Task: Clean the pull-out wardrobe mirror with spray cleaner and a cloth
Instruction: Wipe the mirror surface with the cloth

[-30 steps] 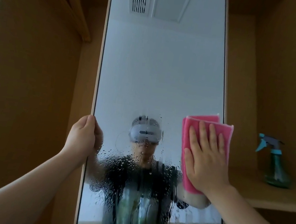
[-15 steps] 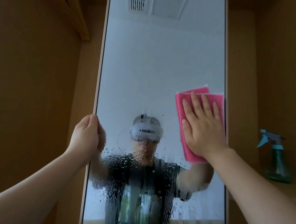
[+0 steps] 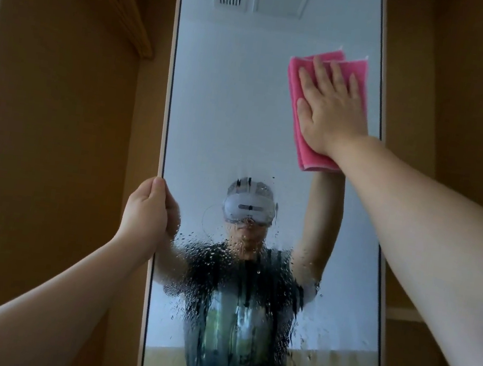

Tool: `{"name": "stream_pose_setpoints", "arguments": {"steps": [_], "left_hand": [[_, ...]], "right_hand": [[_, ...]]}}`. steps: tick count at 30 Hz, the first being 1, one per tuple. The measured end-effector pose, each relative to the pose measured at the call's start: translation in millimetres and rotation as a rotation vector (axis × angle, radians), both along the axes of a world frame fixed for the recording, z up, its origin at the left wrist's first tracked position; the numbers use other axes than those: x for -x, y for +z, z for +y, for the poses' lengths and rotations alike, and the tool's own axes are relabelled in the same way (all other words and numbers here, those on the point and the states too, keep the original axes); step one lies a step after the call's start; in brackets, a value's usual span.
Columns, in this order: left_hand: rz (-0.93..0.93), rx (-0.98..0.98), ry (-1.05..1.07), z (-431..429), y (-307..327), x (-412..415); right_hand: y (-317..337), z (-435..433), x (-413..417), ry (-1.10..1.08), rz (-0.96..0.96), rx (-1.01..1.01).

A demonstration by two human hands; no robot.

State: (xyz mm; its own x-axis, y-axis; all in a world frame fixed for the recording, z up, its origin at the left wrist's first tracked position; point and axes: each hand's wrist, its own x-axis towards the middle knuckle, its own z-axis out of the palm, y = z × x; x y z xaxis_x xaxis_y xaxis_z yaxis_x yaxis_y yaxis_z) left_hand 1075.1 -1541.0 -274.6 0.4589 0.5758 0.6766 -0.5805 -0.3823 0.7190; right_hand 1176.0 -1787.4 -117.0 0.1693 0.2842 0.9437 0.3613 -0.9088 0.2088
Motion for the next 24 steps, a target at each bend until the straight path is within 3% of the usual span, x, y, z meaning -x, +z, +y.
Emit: {"name": "stream_pose_setpoints", "arguments": {"steps": [13, 24], "left_hand": [[-0.01, 0.016, 0.008, -1, 1, 0], [-0.019, -0.007, 0.036, -9, 4, 10]], "right_hand": [[-20, 2, 3, 0.02, -0.02, 0.08], [-125, 17, 8, 0.032, -0.064, 0.266]]}}
